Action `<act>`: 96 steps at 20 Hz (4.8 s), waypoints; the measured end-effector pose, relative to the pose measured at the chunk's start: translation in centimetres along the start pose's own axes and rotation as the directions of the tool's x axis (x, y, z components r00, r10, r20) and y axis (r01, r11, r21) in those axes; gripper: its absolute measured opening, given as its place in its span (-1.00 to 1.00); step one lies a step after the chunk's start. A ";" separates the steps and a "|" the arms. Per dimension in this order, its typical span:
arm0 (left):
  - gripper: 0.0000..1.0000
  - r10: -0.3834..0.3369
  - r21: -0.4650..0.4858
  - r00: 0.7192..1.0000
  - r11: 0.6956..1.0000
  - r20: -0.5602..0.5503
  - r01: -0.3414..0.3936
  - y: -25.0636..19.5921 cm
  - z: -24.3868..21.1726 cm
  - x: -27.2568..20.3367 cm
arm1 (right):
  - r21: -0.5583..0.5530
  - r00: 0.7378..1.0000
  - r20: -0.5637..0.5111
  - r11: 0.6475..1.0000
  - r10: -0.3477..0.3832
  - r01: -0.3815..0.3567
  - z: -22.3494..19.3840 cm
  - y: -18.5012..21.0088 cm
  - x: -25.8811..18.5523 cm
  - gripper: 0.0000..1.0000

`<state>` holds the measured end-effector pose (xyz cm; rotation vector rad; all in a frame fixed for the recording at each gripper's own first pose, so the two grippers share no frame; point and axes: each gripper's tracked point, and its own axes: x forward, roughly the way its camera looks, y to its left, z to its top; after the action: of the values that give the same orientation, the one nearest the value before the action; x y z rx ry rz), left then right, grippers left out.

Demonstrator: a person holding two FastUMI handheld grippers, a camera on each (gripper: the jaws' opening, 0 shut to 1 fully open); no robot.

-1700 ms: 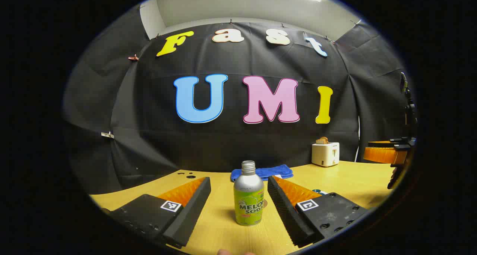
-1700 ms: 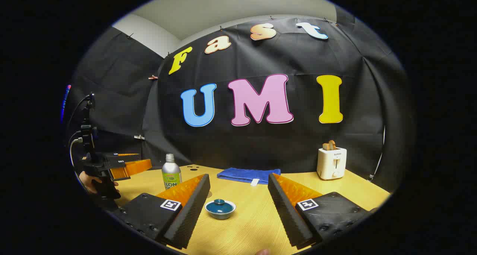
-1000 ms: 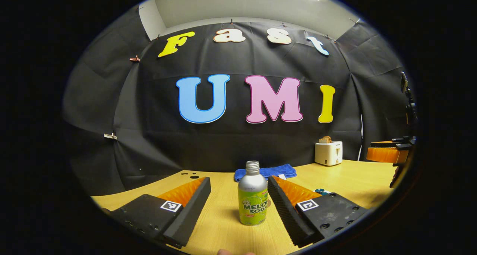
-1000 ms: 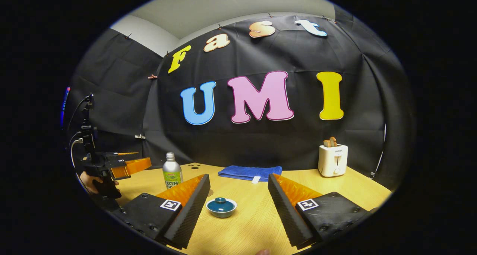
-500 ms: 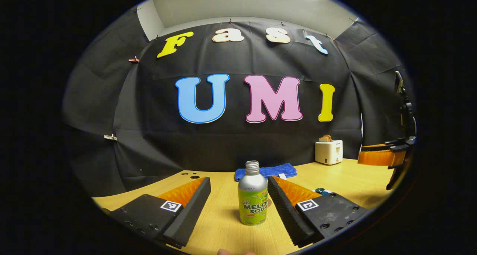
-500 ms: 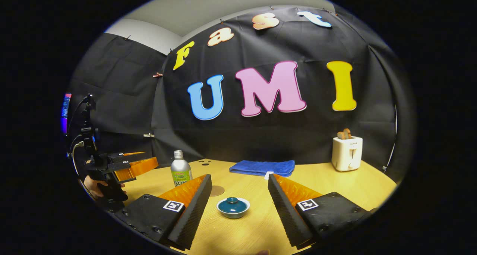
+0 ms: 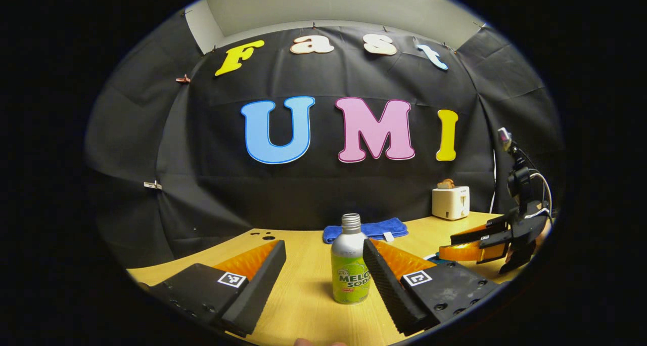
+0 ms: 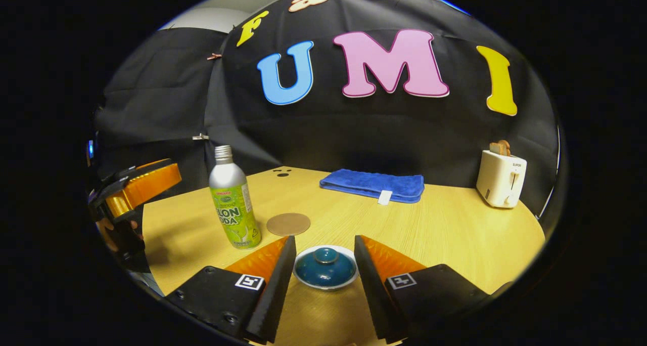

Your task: Open the teacup lid with one hand, grasp the water bottle and pour water into the teacup with the other hand; after pouring, place the water bottle on the coaster and then close the teacup lid.

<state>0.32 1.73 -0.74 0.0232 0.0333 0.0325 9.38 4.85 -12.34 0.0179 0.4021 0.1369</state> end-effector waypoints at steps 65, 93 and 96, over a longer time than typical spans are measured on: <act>0.61 -0.050 0.978 0.980 0.061 -0.195 0.198 -9.9 -6.1 9.0 | 0.021 0.949 0.216 0.973 -0.229 0.230 5.4 -14.2 -11.2 -0.43; 0.63 -0.009 0.880 0.979 -0.438 -0.206 0.181 -9.2 -4.8 12.9 | 0.027 0.950 0.215 0.974 -0.227 0.227 5.4 -14.3 -11.4 -0.43; 0.63 -0.011 0.861 0.980 -0.478 -0.201 0.172 -9.2 -4.3 13.1 | 0.026 0.950 0.214 0.974 -0.227 0.227 5.4 -14.4 -11.4 -0.43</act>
<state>13.57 -6.89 -5.68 2.0768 0.1704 -0.2298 3.00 -10.90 -3.60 -0.0122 0.1850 -0.0932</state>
